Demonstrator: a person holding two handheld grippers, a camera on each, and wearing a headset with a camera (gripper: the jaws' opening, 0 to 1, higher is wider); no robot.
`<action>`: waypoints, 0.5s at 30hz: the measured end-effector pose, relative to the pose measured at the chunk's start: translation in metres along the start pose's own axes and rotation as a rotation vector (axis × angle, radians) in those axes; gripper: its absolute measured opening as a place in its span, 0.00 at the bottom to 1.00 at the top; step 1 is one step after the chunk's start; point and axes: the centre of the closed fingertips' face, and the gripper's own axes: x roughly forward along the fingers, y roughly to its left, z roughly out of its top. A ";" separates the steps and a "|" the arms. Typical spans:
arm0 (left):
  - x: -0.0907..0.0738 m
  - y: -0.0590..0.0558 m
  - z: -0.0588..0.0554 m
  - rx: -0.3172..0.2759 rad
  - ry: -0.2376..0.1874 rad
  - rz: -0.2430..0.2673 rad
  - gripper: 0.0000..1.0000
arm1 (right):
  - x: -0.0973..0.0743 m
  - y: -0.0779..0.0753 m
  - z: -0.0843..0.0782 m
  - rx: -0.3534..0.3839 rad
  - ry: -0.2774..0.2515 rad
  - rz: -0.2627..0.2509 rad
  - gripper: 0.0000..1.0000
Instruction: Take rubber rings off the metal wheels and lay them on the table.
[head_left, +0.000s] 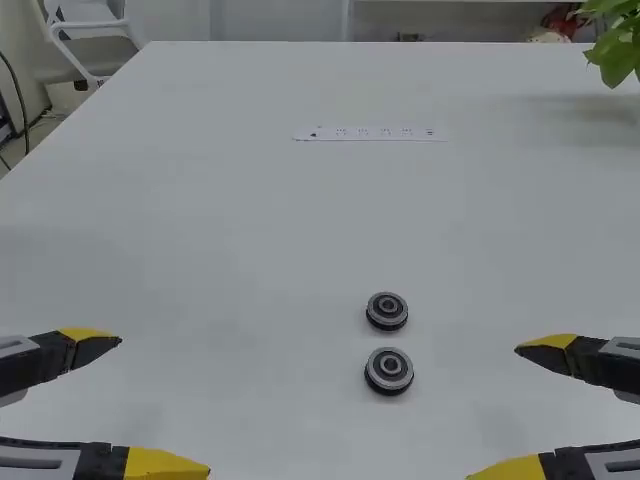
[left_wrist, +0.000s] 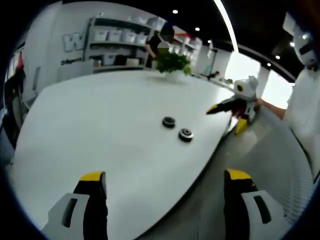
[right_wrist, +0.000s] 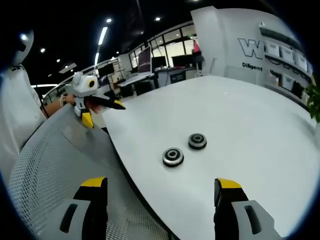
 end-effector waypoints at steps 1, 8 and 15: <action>0.000 0.000 0.000 0.001 0.001 0.001 0.99 | 0.000 0.000 0.000 0.001 -0.002 0.000 0.88; 0.000 0.000 0.000 0.002 0.001 0.000 0.99 | 0.000 0.001 0.001 0.005 -0.007 0.003 0.88; 0.000 0.000 0.001 0.010 0.000 -0.006 1.00 | -0.001 0.000 0.003 0.014 -0.022 -0.003 0.87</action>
